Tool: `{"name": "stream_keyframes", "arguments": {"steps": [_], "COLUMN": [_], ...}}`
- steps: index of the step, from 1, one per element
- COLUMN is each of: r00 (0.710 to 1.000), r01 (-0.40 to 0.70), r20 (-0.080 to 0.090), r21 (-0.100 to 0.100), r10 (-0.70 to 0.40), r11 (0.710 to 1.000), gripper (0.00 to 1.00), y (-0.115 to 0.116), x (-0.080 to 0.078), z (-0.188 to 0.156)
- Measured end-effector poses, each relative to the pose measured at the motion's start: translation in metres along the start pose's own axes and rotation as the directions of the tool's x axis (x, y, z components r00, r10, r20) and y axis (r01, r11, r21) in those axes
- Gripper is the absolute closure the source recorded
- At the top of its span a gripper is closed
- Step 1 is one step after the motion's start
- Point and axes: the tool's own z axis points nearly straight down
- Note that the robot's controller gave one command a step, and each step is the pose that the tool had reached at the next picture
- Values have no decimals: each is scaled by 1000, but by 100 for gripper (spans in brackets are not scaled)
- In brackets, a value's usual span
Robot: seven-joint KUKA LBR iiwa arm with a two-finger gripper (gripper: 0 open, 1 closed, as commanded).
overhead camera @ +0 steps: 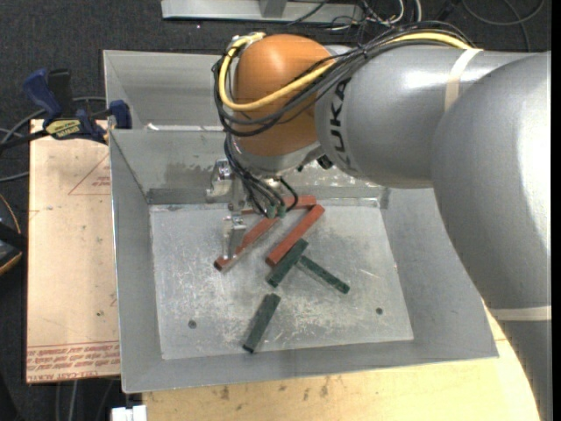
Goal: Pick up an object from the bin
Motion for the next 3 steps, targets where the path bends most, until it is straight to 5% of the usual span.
{"name": "stream_keyframes", "arguments": {"steps": [1,2,3], "r00": [995,988,988], "r01": [99,150,150], "r20": [14,24,24], "r21": [-2,-5,-5], "r10": [-99,-150,-150], "r11": [995,989,989], "gripper": [0,100,100], "y": [-4,-44,-44], "x": [15,7,7], "z": [37,83,83]}}
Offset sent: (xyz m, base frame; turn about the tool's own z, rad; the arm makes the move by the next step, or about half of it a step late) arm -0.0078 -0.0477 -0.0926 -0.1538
